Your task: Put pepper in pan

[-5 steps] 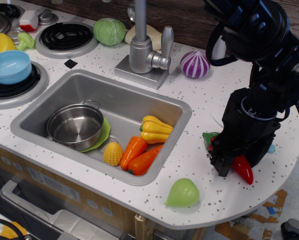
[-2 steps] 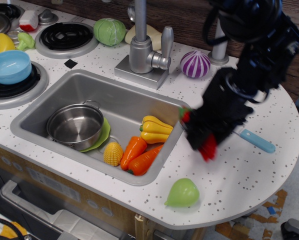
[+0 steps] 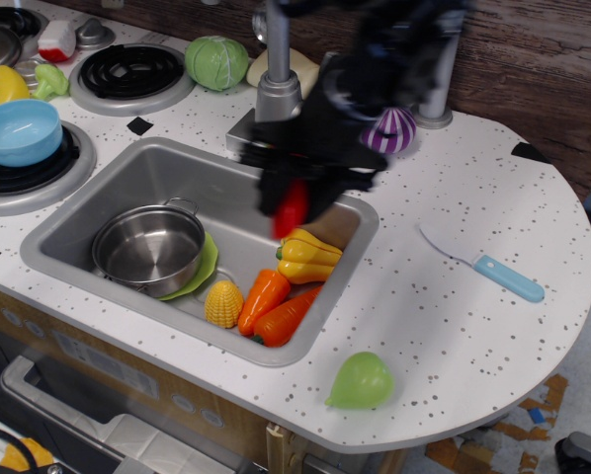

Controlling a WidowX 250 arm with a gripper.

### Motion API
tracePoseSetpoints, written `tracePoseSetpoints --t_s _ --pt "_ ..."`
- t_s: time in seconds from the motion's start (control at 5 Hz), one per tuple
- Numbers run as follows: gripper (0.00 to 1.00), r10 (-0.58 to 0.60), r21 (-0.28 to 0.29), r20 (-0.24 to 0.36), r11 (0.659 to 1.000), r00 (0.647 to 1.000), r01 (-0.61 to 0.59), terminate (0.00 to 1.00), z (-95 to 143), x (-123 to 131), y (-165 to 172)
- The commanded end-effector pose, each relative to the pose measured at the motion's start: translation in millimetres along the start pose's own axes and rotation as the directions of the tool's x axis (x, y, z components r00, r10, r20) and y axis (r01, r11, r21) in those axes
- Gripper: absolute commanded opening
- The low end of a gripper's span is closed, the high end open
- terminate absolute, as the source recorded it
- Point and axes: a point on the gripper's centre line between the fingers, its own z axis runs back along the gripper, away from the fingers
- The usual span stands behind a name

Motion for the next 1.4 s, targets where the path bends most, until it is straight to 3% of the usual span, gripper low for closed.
tracePoseSetpoints --t_s 0.0,0.2,0.4,1.0,1.2 --pt "0.0 -0.117 -0.049 0.049 0.992 0.992 0.12 0.0 -43.6 30.6 53.8" --pt "0.0 -0.132 -0.06 0.087 0.989 0.988 0.137 0.0 -91.9 46.6 83.3" --pt "1.0 -0.176 -0.137 0.071 0.973 0.982 0.184 0.0 -116.9 56.8 99.6" --pt "1.0 -0.176 -0.137 0.071 0.973 0.982 0.184 0.0 -116.9 56.8 99.6" --pt "1.0 -0.176 -0.137 0.071 0.973 0.982 0.184 1.0 -116.9 56.8 99.6"
